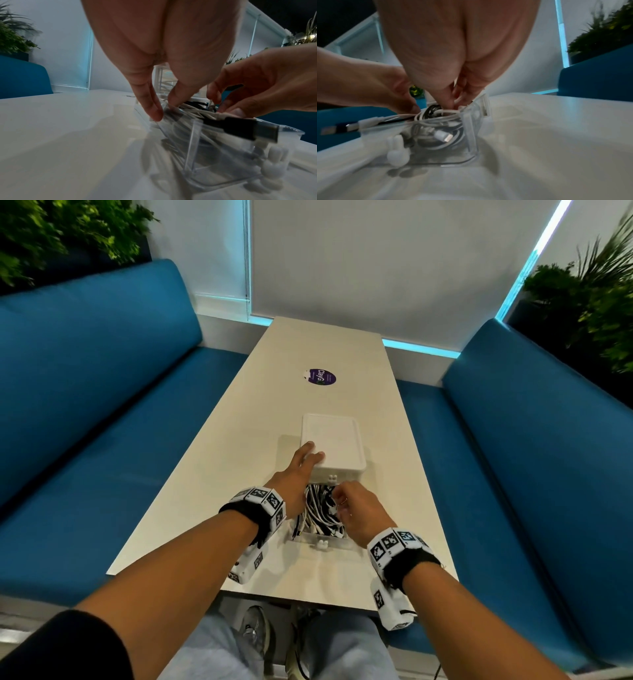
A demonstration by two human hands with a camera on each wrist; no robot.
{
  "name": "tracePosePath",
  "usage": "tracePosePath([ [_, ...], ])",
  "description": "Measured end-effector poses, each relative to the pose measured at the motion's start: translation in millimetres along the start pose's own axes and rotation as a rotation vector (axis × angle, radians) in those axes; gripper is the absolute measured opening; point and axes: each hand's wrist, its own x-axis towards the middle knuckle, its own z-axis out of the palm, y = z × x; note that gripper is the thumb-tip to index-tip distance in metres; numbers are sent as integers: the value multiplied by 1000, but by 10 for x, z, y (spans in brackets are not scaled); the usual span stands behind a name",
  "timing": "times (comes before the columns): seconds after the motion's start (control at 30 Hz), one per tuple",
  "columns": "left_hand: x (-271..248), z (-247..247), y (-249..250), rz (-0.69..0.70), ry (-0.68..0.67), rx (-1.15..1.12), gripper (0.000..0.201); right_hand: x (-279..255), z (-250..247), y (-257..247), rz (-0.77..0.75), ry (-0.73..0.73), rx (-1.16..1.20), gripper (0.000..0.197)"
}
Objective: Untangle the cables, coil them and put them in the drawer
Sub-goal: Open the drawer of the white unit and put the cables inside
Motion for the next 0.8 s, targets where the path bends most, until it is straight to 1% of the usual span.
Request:
tracePosePath([
  [0.13, -4, -11, 3, -2, -13, 11, 100, -6, 15, 50, 43, 99, 70, 29],
  [0.2, 8, -6, -5, 3, -16, 7, 100, -62, 3, 113, 35, 150, 97, 26],
  [0.3, 14, -9, -32, 16, -20, 4, 99, -153, -2, 217, 28, 219, 58, 22],
  [0.4, 30, -2, -43, 29, -18, 4, 97, -223, -28, 252, 69, 204, 0, 15],
  [0.5, 50, 14, -56, 23, -18, 6, 97, -277, -48, 244, 106, 163, 39, 11],
  [0.6, 51, 35, -84, 29, -9, 7, 96, -260, -45, 195, 184, 135, -97, 9],
  [0.67, 44, 67, -98, 41, 6, 5, 93, -195, -60, 86, 245, 91, -175, 15],
  [0.73, 44, 81, -108, 47, 27, -1, 91, -116, -56, -117, 257, 29, -176, 27],
  [0.8, 34, 77, -104, 46, 37, -17, 89, -69, -3, -345, 271, -4, -159, 51],
])
